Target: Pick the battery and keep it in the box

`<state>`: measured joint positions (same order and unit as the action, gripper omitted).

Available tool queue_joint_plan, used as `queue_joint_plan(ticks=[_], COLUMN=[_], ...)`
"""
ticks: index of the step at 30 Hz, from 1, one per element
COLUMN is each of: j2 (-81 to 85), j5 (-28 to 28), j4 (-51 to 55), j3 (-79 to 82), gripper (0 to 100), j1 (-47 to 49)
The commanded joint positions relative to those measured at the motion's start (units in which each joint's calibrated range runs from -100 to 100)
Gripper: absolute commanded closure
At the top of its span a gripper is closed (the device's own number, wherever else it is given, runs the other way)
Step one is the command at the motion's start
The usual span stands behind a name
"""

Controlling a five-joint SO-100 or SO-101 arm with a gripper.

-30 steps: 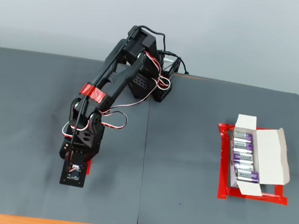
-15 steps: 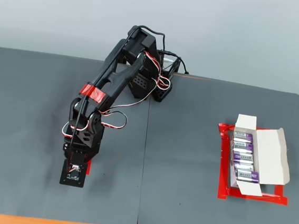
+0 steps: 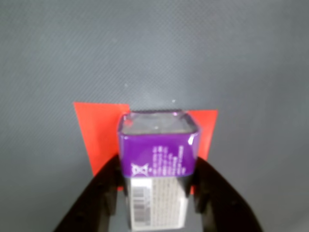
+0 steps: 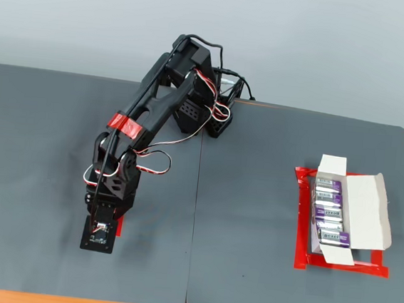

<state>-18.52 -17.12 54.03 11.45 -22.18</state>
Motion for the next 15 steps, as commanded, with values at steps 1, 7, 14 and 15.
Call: queue_joint_plan(ticks=[1,7,14,15], j2=[3.81,10.51,19.24,20.6], j5=[0.21,0.27,3.03,4.07], j4=[0.39,4.04,8.03,8.81], j3=[-1.27,-1.18,-1.45,-1.64], gripper=[98,98,98,98], j1=[-0.24,0.44,1.55,1.7])
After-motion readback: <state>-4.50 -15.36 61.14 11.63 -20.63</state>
